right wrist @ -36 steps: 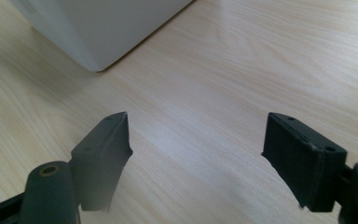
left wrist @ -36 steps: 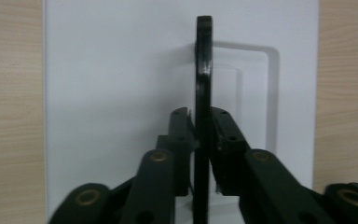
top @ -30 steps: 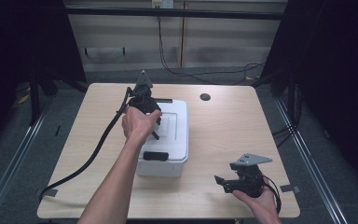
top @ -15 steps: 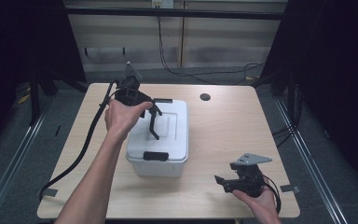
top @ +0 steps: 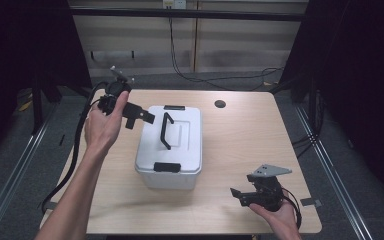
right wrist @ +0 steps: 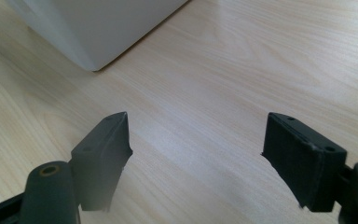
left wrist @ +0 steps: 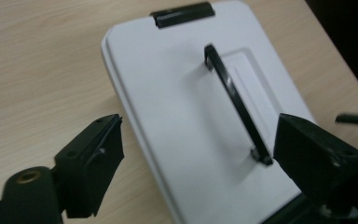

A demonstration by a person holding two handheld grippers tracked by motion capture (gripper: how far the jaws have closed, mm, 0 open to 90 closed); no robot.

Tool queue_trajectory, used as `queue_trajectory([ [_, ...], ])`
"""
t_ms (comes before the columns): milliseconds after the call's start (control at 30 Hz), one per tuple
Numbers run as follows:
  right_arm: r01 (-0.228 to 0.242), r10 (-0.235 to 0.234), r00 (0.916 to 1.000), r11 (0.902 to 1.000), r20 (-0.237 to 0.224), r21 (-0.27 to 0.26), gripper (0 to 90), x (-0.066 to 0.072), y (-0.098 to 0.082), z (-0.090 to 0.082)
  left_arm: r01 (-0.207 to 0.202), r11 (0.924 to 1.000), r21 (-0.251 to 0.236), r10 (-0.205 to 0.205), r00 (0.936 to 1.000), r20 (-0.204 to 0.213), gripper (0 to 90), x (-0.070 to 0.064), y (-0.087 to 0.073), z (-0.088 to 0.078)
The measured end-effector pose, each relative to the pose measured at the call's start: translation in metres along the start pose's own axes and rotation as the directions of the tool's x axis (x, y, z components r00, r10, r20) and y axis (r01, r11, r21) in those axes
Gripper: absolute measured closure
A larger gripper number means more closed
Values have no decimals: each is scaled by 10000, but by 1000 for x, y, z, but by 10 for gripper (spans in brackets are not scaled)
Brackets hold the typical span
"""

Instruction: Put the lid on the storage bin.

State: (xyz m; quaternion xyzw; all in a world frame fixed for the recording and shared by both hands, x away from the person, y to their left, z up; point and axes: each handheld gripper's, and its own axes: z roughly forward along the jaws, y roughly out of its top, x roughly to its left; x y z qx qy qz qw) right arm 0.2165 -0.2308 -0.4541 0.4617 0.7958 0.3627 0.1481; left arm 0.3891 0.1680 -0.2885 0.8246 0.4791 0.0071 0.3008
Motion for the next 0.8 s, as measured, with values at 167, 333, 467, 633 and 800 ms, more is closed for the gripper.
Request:
queue_trajectory([
  [167,-24,24,10000,10000,26,8,224,0,0,0,-254,9963,-822,251,9997,-38,169,18,-30,-7],
  [333,-43,43,9999,10000,98,-26,225,-1,-1,0,-476,9914,-1220,462,9988,-145,166,40,-68,-5],
  [467,-103,105,9998,9999,158,-77,224,-2,-1,-1,-593,9834,-1717,598,9982,-25,166,57,-106,1],
  [633,-284,292,9993,9992,253,-295,223,-4,-2,1,-759,9843,-1592,762,9971,-39,166,66,-146,16],
  [800,-365,374,9985,9991,391,-216,223,-5,-1,5,-665,9815,-1796,751,9963,412,189,69,-155,13],
])
